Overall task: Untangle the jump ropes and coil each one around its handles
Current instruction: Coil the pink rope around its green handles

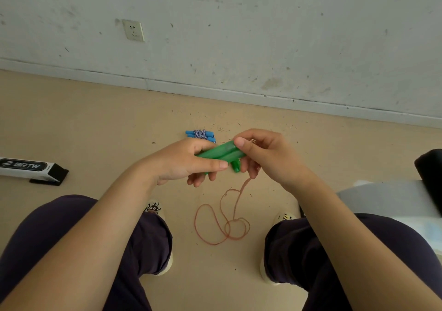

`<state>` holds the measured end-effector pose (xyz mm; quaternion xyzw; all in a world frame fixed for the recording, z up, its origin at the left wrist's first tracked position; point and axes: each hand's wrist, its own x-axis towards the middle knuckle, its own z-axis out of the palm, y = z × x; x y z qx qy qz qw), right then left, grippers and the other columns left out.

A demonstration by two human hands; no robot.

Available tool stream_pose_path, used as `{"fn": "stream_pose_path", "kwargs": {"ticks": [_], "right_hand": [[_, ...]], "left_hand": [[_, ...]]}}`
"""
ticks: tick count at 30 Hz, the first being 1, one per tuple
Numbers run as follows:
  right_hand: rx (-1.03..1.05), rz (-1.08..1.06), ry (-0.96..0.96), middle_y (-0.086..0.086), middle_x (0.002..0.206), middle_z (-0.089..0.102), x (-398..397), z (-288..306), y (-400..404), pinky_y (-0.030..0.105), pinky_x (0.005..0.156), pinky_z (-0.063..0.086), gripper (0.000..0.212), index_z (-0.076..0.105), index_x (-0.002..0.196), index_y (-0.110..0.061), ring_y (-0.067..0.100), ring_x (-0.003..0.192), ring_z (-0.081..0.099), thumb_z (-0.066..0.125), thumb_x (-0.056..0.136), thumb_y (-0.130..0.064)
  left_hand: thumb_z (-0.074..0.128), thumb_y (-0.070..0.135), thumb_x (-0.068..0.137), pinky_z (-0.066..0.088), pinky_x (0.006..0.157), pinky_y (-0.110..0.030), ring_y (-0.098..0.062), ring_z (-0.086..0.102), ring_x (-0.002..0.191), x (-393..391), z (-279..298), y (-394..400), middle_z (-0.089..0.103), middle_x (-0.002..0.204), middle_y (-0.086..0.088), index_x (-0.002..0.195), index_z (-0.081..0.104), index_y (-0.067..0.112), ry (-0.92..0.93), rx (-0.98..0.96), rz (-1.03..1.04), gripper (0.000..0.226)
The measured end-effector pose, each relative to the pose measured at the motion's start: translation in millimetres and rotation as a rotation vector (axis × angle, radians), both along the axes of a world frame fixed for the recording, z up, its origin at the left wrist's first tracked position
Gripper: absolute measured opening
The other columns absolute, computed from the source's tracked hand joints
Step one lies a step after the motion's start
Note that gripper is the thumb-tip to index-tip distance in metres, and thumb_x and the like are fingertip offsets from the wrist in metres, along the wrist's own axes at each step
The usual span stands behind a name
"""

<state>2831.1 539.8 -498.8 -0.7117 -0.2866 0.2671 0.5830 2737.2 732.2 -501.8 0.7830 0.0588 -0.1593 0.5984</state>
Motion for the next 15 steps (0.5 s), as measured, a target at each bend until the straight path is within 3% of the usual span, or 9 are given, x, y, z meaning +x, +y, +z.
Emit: {"fn": "stream_pose_path", "kwargs": {"ticks": [6, 12, 15], "right_hand": [[0.028, -0.112, -0.026, 0.017, 0.063, 0.065, 1.1, -4.0, 2.0, 0.027, 0.043, 0.044, 0.019, 0.071, 0.099, -0.007, 0.023, 0.042, 0.05, 0.059, 0.097, -0.021], [0.023, -0.113, -0.045, 0.02, 0.065, 0.064, 1.5, -4.4, 1.2, 0.027, 0.044, 0.044, 0.021, 0.07, 0.101, -0.002, 0.022, 0.043, 0.049, 0.058, 0.097, -0.019], [0.052, -0.158, 0.001, 0.015, 0.066, 0.063, 0.8, -3.3, 2.2, 0.026, 0.045, 0.043, 0.022, 0.067, 0.101, -0.004, 0.022, 0.045, 0.05, 0.057, 0.098, -0.024]], "left_hand": [[0.069, 0.044, 0.076, 0.046, 0.05, -0.025, -0.021, 0.064, 0.058, 1.7, -0.4, 2.1, 0.072, 0.078, -0.004, 0.106, 0.067, 0.006, 0.021, -0.015, 0.049, 0.048], [0.072, 0.046, 0.079, 0.04, 0.048, -0.025, -0.013, 0.051, 0.049, 1.0, -2.5, 3.5, 0.063, 0.067, 0.0, 0.106, 0.064, 0.002, 0.029, 0.019, 0.012, 0.052], [0.068, 0.036, 0.09, 0.037, 0.046, -0.022, -0.011, 0.045, 0.047, 0.9, -2.1, 3.6, 0.058, 0.067, -0.002, 0.097, 0.064, 0.003, -0.055, -0.012, 0.051, 0.034]]}}
